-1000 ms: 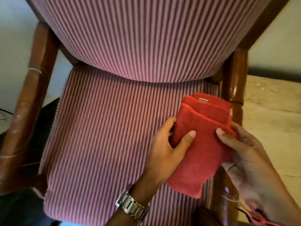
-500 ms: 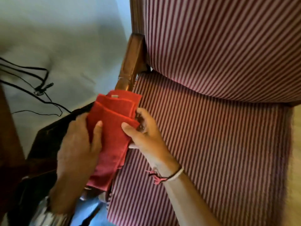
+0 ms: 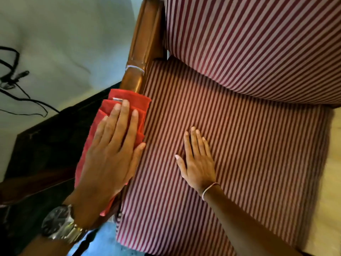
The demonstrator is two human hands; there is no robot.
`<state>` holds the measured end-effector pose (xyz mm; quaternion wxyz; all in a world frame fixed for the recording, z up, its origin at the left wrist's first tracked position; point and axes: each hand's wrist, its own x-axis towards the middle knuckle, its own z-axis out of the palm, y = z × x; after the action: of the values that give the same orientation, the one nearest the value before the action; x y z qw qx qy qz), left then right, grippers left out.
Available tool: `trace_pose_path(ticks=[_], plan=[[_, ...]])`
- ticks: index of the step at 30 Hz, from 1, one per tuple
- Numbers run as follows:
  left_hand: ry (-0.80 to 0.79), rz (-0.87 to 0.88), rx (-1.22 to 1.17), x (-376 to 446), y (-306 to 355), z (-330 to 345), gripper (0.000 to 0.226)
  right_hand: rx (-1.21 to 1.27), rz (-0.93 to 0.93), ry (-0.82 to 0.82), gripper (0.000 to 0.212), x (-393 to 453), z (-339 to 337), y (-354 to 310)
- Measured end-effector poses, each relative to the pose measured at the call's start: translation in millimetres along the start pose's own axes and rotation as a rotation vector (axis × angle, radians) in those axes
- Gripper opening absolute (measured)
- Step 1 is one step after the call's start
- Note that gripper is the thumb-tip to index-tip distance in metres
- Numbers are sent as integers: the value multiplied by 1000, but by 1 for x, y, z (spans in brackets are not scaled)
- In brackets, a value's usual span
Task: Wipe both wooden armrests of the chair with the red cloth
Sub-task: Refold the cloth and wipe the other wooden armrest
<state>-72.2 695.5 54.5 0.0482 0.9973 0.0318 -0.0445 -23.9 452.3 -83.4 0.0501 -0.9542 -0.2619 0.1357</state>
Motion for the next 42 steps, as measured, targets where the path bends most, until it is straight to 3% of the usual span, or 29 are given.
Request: trace_pose_path(ticks=[6,13,22,29,31,37,40,42], plan=[[16,-15,30,37,-3,2,65,-55,15,50,73,4,10,-2],[161,-82,-86,182,7,-21,62,-71,36,43,73,6,12,-2],[22,-30,-3,23,-2,6,67,-73,35,82,73,6,15,-1],[177,-66,-39,179,10,-19,66,-72,40,70,73,5,8,-3],[174,-94,-38,162,8,-12,66,-67,30,72,73,5,7,-1],[51,-24,23,-11,0,15,71,-102,37,95,72,3,11,-3],[40,-35,26,33,-1,6,71,-103,38,96,72,3,13,-4],[143,-38,-35,101,4,-4,67,-98,44,100,72,3,13,-4]])
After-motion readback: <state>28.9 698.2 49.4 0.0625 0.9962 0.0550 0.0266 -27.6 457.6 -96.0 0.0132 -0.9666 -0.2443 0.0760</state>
